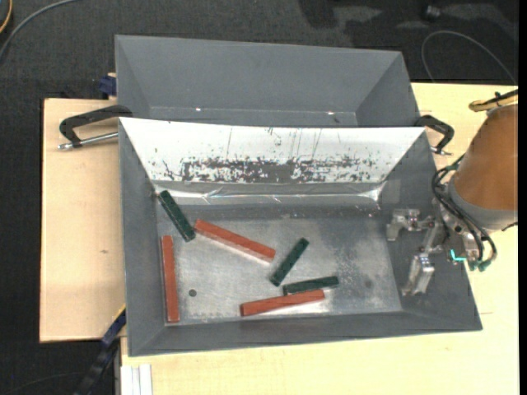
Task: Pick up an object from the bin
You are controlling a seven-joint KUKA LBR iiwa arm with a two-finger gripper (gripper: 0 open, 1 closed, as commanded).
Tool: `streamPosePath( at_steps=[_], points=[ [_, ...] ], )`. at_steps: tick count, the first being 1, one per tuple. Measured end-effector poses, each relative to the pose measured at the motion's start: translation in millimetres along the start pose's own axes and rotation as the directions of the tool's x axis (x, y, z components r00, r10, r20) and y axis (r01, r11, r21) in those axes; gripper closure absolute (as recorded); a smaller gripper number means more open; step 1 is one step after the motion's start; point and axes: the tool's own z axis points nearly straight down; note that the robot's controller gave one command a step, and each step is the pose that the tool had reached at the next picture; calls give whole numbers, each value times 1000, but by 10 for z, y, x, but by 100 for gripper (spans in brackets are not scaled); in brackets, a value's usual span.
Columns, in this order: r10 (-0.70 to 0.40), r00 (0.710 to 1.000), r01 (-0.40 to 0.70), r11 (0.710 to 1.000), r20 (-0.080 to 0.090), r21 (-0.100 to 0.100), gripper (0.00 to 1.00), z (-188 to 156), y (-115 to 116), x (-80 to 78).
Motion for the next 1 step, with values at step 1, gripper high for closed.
streamPosePath(
  at_steps=[1],
  points=[
    [-63,998,63,998,1,-3,0,835,535,-158]
  ],
)
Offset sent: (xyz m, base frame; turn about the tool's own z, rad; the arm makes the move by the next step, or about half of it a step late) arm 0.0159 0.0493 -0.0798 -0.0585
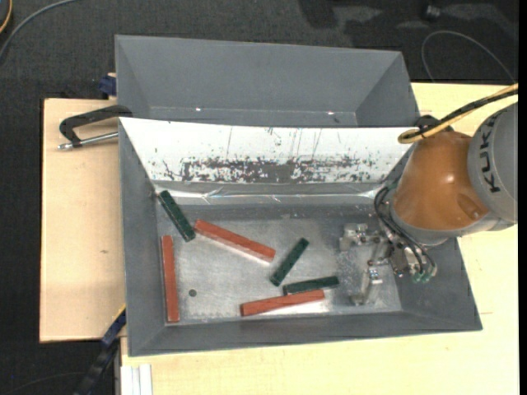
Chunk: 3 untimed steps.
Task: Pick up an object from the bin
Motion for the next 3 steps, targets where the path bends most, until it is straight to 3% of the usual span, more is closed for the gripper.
streamPosePath(
  at_steps=[1,2,3],
  points=[
    [76,997,-76,997,11,0,0,1,659,-206],
    [81,997,-81,997,10,4,100,0,610,-197],
    [184,983,-184,983,19,0,100,-857,898,-254]
  ],
)
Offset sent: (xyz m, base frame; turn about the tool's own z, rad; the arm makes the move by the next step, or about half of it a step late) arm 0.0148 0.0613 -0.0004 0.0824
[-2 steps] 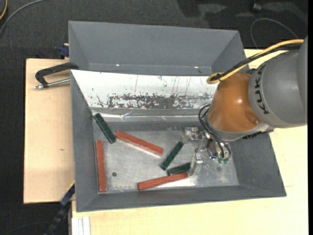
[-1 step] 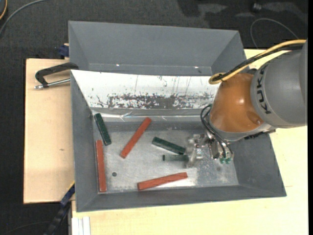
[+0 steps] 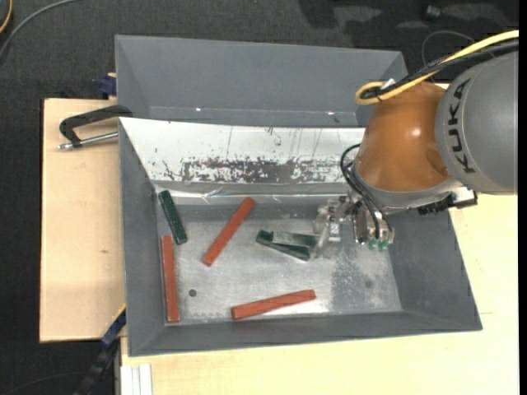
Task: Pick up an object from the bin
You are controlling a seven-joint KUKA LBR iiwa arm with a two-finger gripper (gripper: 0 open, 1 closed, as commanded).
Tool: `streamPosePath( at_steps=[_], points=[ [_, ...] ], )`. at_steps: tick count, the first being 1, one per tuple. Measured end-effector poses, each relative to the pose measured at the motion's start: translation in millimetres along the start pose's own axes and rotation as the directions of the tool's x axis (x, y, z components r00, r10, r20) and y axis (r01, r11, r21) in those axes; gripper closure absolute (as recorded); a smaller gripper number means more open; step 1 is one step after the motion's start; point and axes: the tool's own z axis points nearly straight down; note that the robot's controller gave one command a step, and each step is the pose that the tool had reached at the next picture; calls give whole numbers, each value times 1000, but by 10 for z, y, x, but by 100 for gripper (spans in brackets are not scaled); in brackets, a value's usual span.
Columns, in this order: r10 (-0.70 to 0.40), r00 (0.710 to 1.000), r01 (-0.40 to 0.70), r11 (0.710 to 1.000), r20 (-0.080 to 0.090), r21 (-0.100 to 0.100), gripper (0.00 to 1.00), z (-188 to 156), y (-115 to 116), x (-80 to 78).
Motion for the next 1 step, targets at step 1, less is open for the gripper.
streamPosePath(
  at_steps=[1],
  points=[
    [29,1000,-29,1000,5,1,100,-572,26,-723]
  ],
)
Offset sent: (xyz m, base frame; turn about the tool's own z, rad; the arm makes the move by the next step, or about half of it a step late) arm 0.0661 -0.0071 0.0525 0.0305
